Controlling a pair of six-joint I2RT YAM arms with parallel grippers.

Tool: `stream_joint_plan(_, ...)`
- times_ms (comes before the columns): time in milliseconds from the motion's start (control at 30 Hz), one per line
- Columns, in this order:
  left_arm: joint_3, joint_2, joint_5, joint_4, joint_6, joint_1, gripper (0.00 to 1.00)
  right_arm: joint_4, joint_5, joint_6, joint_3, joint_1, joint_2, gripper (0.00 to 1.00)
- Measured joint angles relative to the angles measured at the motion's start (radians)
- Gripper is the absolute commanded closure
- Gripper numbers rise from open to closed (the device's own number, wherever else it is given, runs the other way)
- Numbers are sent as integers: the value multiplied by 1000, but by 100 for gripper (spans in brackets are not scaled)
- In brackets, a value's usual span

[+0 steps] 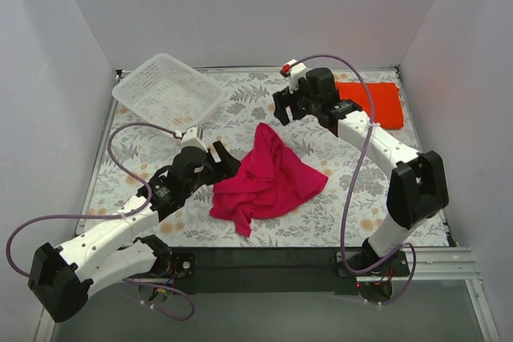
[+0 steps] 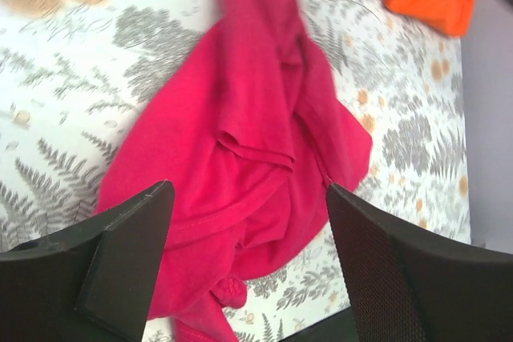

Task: Fold and stack the t-shirts
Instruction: Flatten the tshirt out

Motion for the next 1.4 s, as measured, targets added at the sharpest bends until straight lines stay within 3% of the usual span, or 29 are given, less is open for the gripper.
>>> stream_joint_plan(67,40,9,40,-1,93,0,29,20,-7,-60,-87,-18,-63,15)
stream_joint_plan(133,73,19,99,-3,190,0,29,16,-87,-146,-203,-52,-165,11)
stream_joint_plan(300,116,104,217,-40,394,0,30,-34,-385,-425,-465,-152,-453,13)
stream_joint_plan(400,119,172,243,-87,498,0,29,-62,-491,-533,-563,-146,-519,18)
stream_joint_plan(533,122,236,248,-131,603,-3,30,-111,-513,-573,-619,-138,-463,28)
stream_joint_plan(967,158,351,185,-143,743,-53,35,-58,-275,-427,-619,-13,-258,28)
stream_joint_plan(1067,158,389,175,-143,752,-60,43,-47,-231,-401,-618,-6,-230,31)
stream_joint_plan(1167,160,433,156,-145,756,-65,60,-37,-193,-379,-617,-3,-205,39)
stream_joint_plan(1267,179,470,139,-154,755,-68,79,-31,-168,-365,-617,-2,-193,55)
stream_joint_plan(1333,192,480,130,-161,758,-68,92,-29,-154,-360,-616,-1,-193,71)
stream_joint_plan(1400,200,480,127,-164,754,-68,99,-28,-143,-351,-612,-1,-193,86)
